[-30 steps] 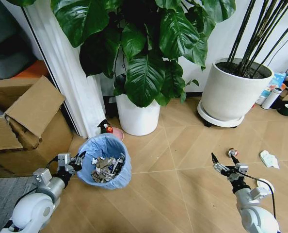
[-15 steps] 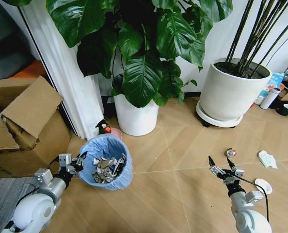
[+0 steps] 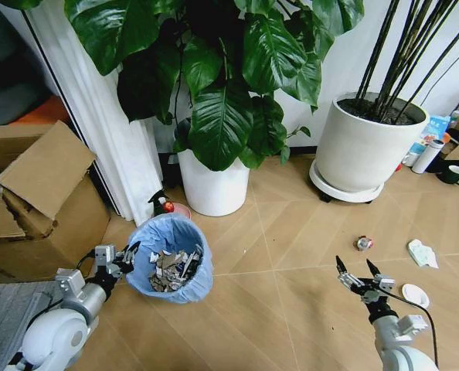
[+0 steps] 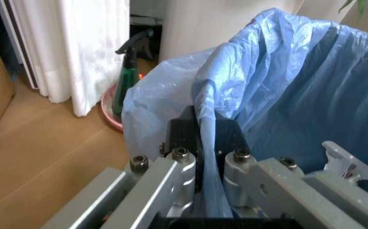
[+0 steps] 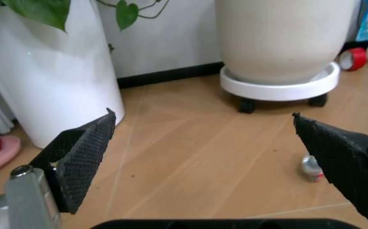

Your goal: Pick up the trash bin and place the garbage on the floor into it.

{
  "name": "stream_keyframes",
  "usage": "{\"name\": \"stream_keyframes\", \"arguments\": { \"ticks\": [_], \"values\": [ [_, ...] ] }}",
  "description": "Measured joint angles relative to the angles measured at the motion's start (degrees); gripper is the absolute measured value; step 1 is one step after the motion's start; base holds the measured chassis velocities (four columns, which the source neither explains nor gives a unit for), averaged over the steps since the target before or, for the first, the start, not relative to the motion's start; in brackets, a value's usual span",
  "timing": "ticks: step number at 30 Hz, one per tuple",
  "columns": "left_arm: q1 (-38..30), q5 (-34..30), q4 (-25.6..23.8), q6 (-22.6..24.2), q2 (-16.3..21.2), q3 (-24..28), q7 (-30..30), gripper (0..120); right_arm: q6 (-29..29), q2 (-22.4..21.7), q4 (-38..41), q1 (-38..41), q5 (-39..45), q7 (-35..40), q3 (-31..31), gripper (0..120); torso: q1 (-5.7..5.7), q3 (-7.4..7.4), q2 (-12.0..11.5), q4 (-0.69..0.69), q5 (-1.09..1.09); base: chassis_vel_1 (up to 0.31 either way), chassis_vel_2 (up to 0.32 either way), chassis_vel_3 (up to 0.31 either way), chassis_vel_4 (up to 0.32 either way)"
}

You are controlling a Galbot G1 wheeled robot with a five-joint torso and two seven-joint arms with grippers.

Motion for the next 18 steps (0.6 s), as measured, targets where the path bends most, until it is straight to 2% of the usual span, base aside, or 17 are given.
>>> {"name": "stream_keyframes", "arguments": {
  "ticks": [10,18],
  "values": [
    [-0.24,-0.04,0.16,-0.09,0.49,0.04,0.08,0,0.30,-0.72,1.20,-3.59,0.58,0.08,1.44,100,0.00,0.00,0.00,-0.01,0.02,-0.094,-0.090,0.086,0.094],
    [-0.58,-0.10,0.61,-0.09,0.28,0.44,0.09,0,0.62,0.82,0.20,-5.06,0.76,0.70,2.54,100,0.00,0.00,0.00,-0.02,0.00,-0.090,-0.083,0.084,0.090]
  ]
}}
